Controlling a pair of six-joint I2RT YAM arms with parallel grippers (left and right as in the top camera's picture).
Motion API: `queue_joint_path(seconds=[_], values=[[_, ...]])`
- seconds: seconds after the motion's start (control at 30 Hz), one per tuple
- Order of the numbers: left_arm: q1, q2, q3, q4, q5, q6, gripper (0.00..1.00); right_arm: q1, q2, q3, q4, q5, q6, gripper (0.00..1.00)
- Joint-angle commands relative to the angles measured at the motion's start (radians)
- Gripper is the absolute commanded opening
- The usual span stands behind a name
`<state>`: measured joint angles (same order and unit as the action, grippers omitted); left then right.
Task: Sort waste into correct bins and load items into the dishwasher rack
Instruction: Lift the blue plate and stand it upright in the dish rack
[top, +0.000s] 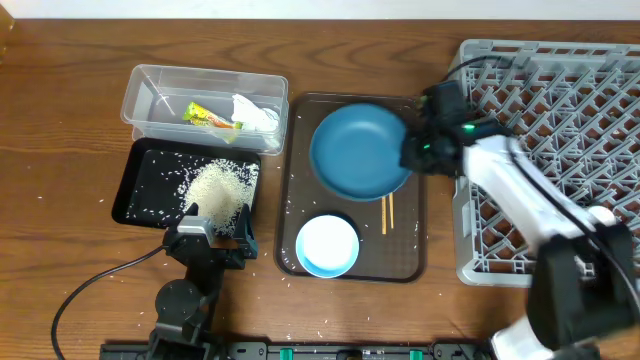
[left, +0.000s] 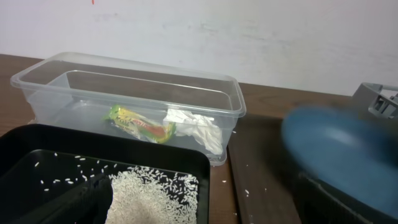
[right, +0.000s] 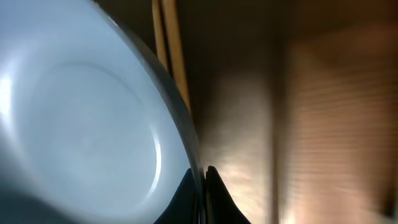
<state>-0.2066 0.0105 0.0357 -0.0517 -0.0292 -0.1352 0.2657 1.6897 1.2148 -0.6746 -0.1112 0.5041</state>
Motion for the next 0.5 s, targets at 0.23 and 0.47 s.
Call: queue_joint_path(seconds=[0.23, 0.47], values=[[-0.002, -0.006, -0.032, -0.017, -0.005, -0.009, 0.94, -0.017, -0.443, 0.015, -0.032, 0.993, -0.077, 0.01], [-0.002, -0.006, -0.032, -0.017, -0.005, -0.009, 0.94, -0.046, -0.378, 0.014, 0.134, 1.588, -0.299, 0.01]])
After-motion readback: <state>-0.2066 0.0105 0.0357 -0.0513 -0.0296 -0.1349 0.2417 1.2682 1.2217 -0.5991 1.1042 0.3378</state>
